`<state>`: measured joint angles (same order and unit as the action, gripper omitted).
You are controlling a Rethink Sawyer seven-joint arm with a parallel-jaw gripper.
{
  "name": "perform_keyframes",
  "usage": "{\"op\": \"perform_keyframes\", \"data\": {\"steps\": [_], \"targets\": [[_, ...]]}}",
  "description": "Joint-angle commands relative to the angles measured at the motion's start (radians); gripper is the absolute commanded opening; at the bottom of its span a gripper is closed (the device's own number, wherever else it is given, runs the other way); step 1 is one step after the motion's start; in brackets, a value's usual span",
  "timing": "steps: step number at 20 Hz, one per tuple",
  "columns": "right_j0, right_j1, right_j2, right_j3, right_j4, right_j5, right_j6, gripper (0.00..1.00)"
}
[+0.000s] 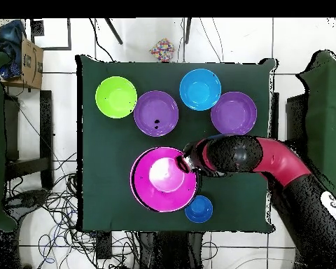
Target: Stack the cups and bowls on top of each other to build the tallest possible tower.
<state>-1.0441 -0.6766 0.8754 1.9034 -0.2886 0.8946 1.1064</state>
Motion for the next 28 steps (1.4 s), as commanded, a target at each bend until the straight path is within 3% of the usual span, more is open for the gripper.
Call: {"op": "perform_keyframes", "data": {"steps": [1,13,28], "targets": [[0.057,0.019,-0.016,0.01,-0.022,-0.029,0.041,0.0],[0.057,0.059,-0.026,0.0,-0.044,-0.062,0.03,0.0],[0.075,0.086,-0.031,-0.071,-0.04,-0.024,0.006,0.0]]}}
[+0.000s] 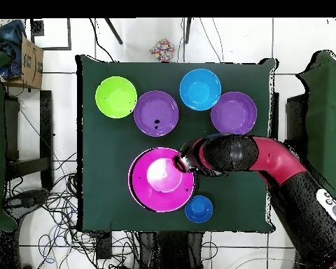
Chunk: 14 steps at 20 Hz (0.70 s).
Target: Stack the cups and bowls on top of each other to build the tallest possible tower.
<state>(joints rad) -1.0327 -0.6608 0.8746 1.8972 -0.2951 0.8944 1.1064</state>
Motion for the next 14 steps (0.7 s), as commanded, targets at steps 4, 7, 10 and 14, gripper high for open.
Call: {"op": "perform_keyframes", "data": {"steps": [4,7,10,14], "targets": [[0.06,0.08,-0.03,-0.054,-0.04,-0.043,0.007,0.0],[0.057,0.08,-0.029,-0.049,-0.043,-0.048,0.008,0.0],[0.054,0.082,-0.026,-0.049,-0.045,-0.049,0.008,0.0],[0.053,0.091,-0.026,-0.049,-0.049,-0.055,0.008,0.0]]}}
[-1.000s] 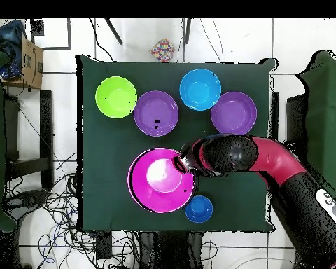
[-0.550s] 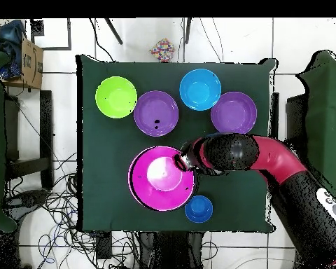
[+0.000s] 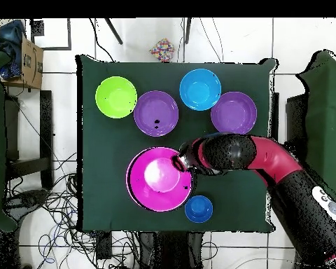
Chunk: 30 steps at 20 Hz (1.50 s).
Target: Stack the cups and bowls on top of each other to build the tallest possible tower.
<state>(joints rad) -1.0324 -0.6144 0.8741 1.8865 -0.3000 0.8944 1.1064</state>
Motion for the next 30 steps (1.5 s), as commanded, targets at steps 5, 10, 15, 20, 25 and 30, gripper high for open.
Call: {"op": "perform_keyframes", "data": {"steps": [5,10,15,20,25,30], "targets": [[0.047,0.049,-0.024,-0.039,-0.049,-0.06,0.006,0.0],[0.048,0.047,-0.022,-0.05,-0.047,-0.046,0.002,0.0],[0.05,0.042,-0.019,-0.062,-0.042,-0.025,-0.005,0.0],[0.062,0.041,-0.019,-0.085,-0.038,-0.006,-0.009,0.0],[0.07,0.047,-0.02,-0.114,-0.034,0.021,-0.02,0.0],[0.071,0.046,-0.022,-0.116,-0.032,0.023,-0.019,0.0]]}}
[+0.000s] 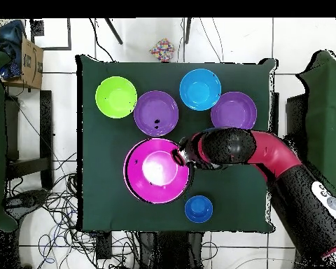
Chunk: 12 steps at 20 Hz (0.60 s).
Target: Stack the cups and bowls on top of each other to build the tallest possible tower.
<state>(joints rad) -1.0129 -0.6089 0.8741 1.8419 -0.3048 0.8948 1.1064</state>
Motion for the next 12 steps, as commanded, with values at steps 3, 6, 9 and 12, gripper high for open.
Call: {"op": "perform_keyframes", "data": {"steps": [3,6,9,12], "targets": [[0.053,0.04,-0.022,-0.072,-0.028,0.022,-0.02,0.0],[0.049,0.04,-0.023,-0.068,-0.029,0.018,-0.021,0.0],[0.047,0.04,-0.023,-0.07,-0.031,0.019,-0.025,0.0],[0.04,0.04,-0.026,-0.066,-0.039,0.016,-0.033,0.0]]}}
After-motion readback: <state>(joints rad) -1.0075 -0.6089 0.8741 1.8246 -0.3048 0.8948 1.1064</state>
